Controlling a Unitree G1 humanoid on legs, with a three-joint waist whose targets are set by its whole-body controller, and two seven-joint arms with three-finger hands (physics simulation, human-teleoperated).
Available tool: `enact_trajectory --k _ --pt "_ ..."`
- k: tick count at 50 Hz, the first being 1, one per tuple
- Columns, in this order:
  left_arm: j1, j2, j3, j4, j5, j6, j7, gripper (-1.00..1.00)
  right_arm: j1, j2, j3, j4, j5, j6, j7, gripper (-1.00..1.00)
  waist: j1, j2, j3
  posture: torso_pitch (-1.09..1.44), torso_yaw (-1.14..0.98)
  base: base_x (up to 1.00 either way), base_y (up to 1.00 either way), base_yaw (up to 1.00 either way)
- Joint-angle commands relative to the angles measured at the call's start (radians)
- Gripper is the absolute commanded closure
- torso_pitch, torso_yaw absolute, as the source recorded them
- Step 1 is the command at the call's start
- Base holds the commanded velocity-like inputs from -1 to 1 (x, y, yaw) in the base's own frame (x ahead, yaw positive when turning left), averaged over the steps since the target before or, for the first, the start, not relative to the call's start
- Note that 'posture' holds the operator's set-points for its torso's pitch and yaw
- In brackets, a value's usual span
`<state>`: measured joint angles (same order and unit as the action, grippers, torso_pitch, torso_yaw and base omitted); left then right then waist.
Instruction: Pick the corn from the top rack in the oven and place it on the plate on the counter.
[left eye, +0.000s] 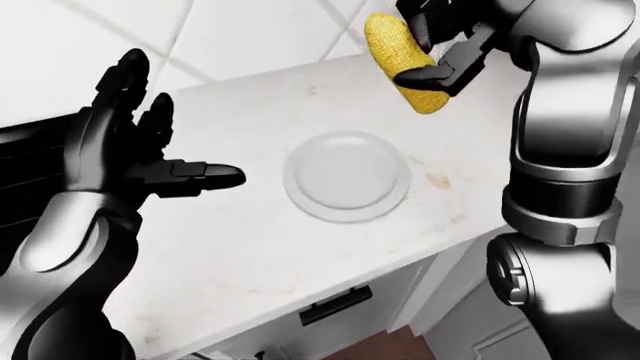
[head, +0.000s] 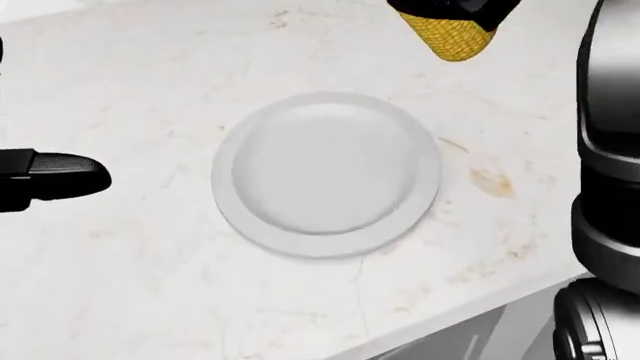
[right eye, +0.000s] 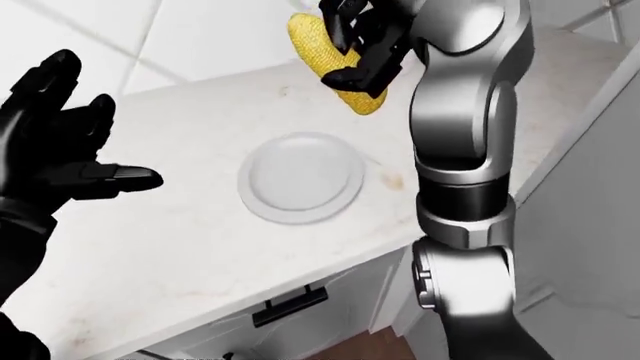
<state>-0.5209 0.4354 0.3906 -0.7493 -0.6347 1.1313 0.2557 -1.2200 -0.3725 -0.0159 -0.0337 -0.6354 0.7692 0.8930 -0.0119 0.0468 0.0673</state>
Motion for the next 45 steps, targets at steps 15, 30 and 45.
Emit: enact_trajectory --k 15,30,45 --pt "-0.028 0.044 0.032 -0.046 -0.052 -0.036 0.03 -1.0 -0.016 0.124 0.036 -0.069 -0.253 -0.212 0.147 0.99 -0.016 0.005 -0.022 0.0 0.0 0.0 0.0 0.0" --pt "-0.012 0.053 0.034 -0.037 -0.058 -0.058 0.032 -1.0 0.061 0.289 0.087 -0.046 -0.467 -0.497 0.176 0.98 -0.025 0.022 -0.027 0.0 0.0 0.0 0.0 0.0" --pt "0.008 0.053 0.042 -0.035 -0.053 -0.074 0.02 -1.0 0.173 0.403 0.121 -0.058 -0.555 -0.592 0.168 1.0 -0.028 0.027 -0.033 0.0 0.0 0.0 0.0 0.0"
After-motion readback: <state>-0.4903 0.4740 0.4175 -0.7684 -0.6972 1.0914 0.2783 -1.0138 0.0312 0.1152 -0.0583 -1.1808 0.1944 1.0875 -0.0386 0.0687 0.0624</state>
